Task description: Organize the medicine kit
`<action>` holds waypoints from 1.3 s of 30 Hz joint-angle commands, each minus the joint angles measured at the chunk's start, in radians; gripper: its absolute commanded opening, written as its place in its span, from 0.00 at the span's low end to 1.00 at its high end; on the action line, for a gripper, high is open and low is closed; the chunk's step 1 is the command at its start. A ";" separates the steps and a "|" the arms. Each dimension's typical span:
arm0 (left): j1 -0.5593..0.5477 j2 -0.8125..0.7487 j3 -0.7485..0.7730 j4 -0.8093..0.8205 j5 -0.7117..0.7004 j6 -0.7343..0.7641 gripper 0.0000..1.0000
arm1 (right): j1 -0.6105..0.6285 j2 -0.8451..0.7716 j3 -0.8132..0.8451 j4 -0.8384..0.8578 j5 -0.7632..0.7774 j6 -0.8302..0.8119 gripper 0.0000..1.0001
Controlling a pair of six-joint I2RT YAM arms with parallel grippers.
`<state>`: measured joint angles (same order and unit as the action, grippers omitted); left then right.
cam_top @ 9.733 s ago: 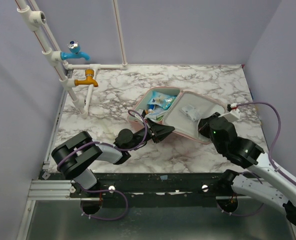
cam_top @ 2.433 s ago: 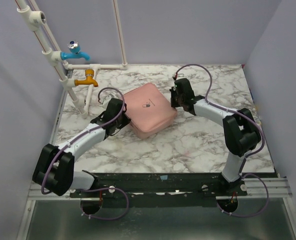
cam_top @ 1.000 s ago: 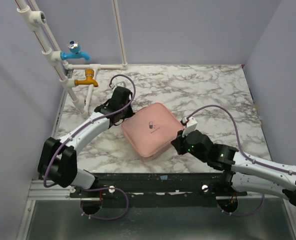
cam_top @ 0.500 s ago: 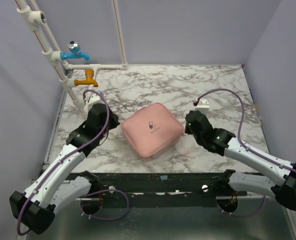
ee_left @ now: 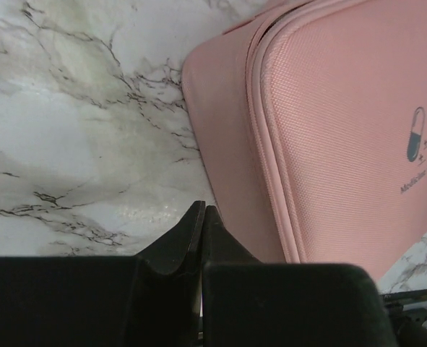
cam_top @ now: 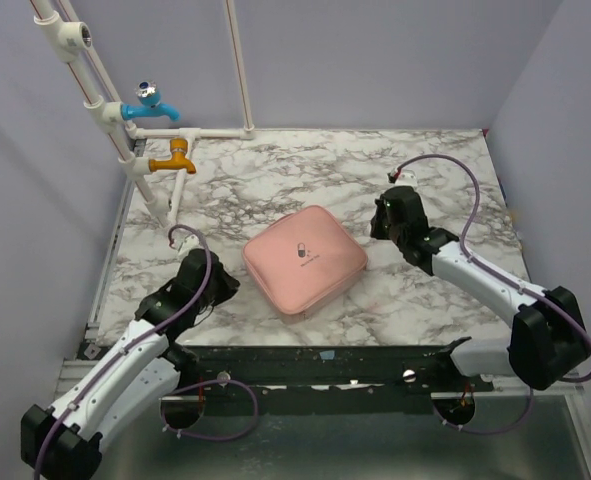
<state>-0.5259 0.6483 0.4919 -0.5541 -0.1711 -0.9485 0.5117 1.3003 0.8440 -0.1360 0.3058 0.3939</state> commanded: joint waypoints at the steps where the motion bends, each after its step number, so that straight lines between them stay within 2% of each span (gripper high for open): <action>1: -0.006 0.076 -0.055 0.132 0.132 -0.044 0.00 | -0.025 0.082 -0.012 0.072 -0.175 -0.028 0.01; 5: -0.006 0.194 -0.044 0.195 0.156 -0.034 0.00 | -0.024 0.148 -0.042 0.085 -0.237 -0.005 0.01; 13: -0.003 0.419 0.050 0.280 0.200 0.015 0.00 | -0.023 0.148 -0.161 0.162 -0.367 0.035 0.01; 25: 0.043 0.651 0.314 0.256 0.194 0.149 0.00 | 0.056 -0.117 -0.355 0.231 -0.418 0.162 0.01; 31: 0.084 0.705 0.435 0.197 0.152 0.209 0.00 | 0.134 -0.158 -0.358 0.220 -0.373 0.198 0.01; 39: 0.193 0.669 0.450 0.167 0.149 0.244 0.00 | 0.203 -0.106 -0.339 0.253 -0.310 0.239 0.01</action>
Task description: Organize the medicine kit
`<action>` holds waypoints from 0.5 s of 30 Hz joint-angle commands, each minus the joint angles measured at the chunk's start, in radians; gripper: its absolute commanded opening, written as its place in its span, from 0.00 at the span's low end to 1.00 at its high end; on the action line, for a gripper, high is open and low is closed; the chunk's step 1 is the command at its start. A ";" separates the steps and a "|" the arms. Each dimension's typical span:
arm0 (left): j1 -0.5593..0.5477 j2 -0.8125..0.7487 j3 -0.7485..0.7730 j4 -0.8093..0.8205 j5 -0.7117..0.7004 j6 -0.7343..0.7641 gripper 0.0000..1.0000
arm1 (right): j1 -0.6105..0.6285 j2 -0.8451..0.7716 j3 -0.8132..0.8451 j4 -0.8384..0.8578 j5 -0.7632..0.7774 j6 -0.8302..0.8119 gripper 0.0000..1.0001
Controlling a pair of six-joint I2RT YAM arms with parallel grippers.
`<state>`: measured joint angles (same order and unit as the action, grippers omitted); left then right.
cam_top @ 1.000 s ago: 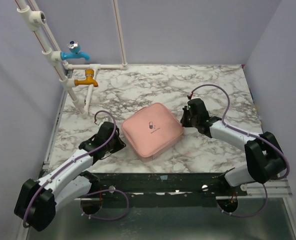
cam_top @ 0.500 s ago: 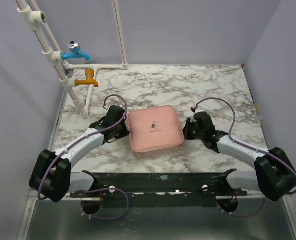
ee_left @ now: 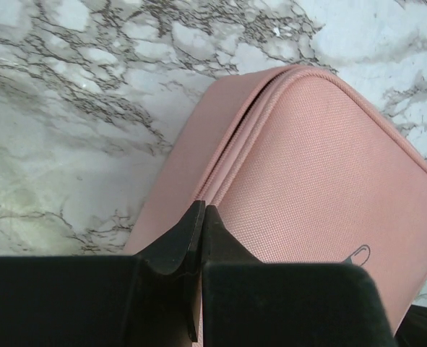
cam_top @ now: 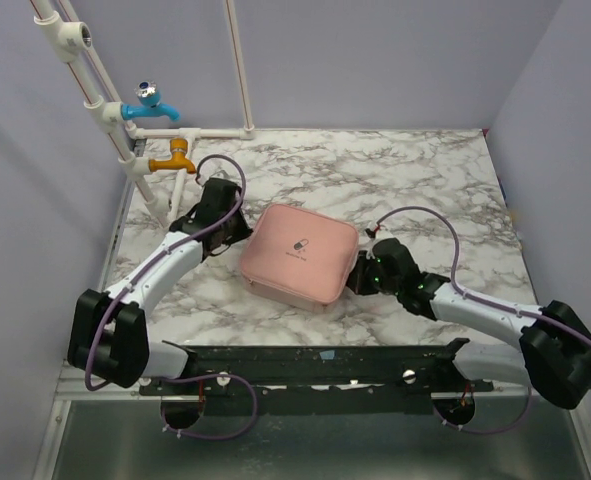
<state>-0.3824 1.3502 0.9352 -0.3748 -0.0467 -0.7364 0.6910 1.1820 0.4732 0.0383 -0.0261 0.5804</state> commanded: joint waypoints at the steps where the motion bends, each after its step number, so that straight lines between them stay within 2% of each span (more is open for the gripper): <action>1: 0.055 -0.044 0.006 -0.019 0.025 0.036 0.00 | 0.029 0.002 0.027 0.077 0.022 0.056 0.01; 7: 0.058 -0.184 -0.049 -0.050 0.006 0.040 0.00 | 0.040 -0.149 0.010 -0.129 0.132 0.094 0.02; 11: 0.044 -0.291 -0.120 -0.046 0.058 0.028 0.01 | 0.064 -0.278 -0.013 -0.231 0.120 0.129 0.17; 15: 0.013 -0.382 -0.183 -0.047 0.114 0.002 0.05 | 0.105 -0.348 -0.004 -0.305 0.126 0.143 0.31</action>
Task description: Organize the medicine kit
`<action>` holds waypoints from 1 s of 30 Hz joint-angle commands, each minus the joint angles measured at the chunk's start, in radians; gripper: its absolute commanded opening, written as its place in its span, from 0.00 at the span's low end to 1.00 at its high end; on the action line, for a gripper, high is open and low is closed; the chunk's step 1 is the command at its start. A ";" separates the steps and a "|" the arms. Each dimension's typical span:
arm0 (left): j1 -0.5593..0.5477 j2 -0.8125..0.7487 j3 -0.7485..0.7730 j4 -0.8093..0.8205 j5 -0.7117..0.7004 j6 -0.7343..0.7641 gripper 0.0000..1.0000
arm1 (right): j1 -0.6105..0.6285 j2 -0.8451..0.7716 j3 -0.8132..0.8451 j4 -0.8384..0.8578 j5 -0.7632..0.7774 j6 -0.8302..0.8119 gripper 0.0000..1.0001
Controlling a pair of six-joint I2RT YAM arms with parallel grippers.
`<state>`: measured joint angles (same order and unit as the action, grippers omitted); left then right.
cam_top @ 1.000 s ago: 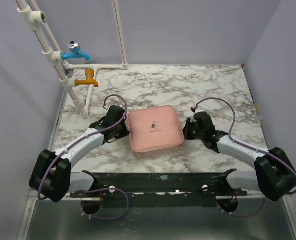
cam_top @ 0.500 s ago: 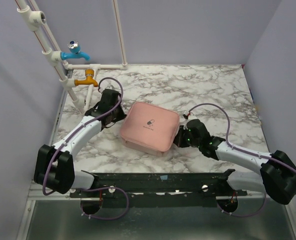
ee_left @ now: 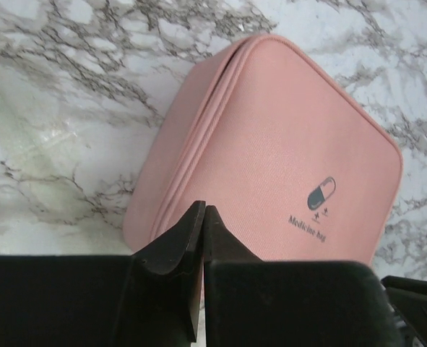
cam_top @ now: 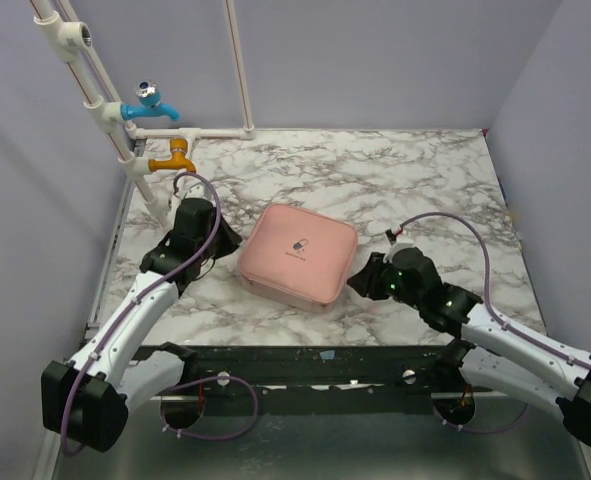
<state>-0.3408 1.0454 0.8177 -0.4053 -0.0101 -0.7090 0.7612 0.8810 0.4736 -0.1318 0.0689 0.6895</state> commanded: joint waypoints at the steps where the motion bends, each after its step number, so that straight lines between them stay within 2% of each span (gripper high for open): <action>1: -0.037 -0.102 -0.083 -0.013 0.092 -0.033 0.07 | 0.047 -0.053 0.002 -0.145 0.020 0.034 0.34; 9: -0.099 -0.302 -0.235 0.016 0.157 -0.121 0.37 | 0.208 -0.032 0.029 -0.177 0.069 0.049 0.47; 15: -0.107 -0.403 -0.368 0.086 0.264 -0.214 0.57 | 0.442 0.011 0.040 -0.118 0.296 0.082 0.55; 20: -0.108 -0.419 -0.416 0.111 0.302 -0.244 0.62 | 0.581 0.149 0.093 -0.107 0.523 0.124 0.61; 30: -0.109 -0.465 -0.438 0.116 0.302 -0.289 0.64 | 0.668 0.373 0.149 -0.024 0.765 0.251 0.63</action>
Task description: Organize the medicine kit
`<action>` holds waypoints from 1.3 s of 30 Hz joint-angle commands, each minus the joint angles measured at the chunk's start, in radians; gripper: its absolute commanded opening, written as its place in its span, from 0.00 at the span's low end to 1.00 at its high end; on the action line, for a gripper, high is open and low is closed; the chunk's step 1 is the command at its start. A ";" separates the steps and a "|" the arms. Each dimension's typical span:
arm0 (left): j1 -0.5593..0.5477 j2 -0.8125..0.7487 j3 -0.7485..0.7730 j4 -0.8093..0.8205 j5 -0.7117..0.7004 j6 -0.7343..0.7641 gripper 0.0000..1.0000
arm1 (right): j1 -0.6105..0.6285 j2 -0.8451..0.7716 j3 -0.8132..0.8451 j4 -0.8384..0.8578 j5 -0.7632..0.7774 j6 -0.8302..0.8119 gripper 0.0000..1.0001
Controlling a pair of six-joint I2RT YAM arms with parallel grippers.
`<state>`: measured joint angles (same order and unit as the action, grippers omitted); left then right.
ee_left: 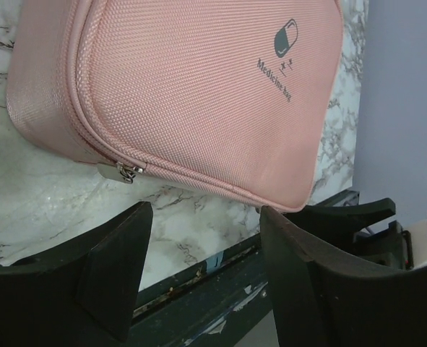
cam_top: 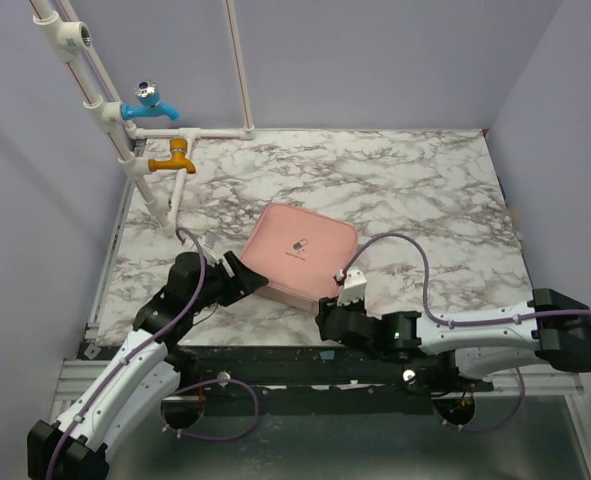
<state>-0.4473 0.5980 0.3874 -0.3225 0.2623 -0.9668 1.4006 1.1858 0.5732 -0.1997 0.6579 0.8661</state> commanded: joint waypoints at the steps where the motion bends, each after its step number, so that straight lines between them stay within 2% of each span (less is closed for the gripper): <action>1: -0.002 -0.012 -0.006 0.032 0.033 -0.028 0.64 | 0.033 0.092 0.066 0.034 0.192 0.092 0.63; 5: -0.002 0.009 -0.004 0.032 0.044 -0.021 0.64 | 0.060 0.184 0.133 -0.024 0.280 0.169 0.62; 12: -0.002 0.005 -0.002 0.036 0.048 -0.021 0.64 | 0.069 0.290 0.201 -0.129 0.365 0.285 0.50; 23: -0.002 0.009 -0.004 0.048 0.060 -0.022 0.65 | 0.069 0.285 0.164 -0.200 0.423 0.396 0.35; 30: -0.002 0.007 -0.015 0.060 0.066 -0.030 0.65 | 0.069 0.276 0.143 -0.137 0.439 0.376 0.29; 35: -0.002 -0.001 -0.019 0.057 0.066 -0.034 0.65 | 0.069 0.289 0.155 -0.144 0.453 0.384 0.18; 39: -0.002 -0.009 -0.020 0.050 0.067 -0.036 0.65 | 0.068 0.282 0.150 -0.163 0.465 0.395 0.01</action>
<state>-0.4473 0.6064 0.3744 -0.2802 0.3077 -0.9958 1.4670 1.4677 0.7326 -0.3458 1.0302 1.2247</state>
